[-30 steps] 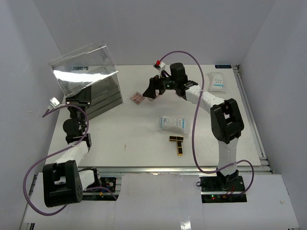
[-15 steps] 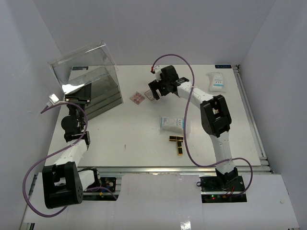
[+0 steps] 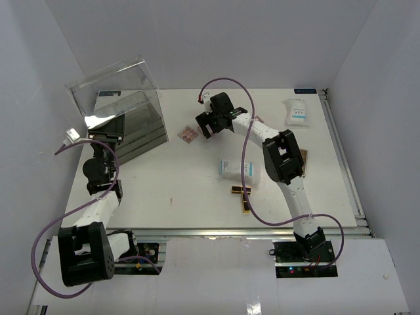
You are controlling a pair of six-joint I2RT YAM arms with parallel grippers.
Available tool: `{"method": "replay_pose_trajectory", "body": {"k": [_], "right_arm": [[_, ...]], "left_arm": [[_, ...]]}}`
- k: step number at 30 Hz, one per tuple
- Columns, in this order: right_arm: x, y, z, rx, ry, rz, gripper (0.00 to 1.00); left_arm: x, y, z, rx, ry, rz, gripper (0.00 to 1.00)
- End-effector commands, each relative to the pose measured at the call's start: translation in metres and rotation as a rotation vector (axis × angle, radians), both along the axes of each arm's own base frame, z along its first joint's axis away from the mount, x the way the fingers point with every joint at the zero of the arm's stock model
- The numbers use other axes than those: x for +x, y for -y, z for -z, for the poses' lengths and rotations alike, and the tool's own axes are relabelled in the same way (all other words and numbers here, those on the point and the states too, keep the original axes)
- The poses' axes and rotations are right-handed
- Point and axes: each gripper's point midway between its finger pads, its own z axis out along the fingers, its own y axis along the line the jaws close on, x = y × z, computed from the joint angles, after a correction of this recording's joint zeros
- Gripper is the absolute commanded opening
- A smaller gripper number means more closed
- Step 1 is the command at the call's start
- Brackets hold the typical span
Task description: Organize the makeup
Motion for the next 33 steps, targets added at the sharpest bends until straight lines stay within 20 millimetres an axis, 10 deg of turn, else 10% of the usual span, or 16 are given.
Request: {"method": "replay_pose_trajectory", "body": {"k": [1,33], "right_arm": [[0.014,-0.011,-0.016,0.049,0.049,-0.016,0.9],[0.028,-0.017,0.021,0.016,0.046,-0.029,0.9]], "left_arm": [[-0.01,0.0,-0.033,0.019,0.09,0.004,0.37],[-0.01,-0.007,-0.039,-0.001,0.094,-0.001,0.37]]}}
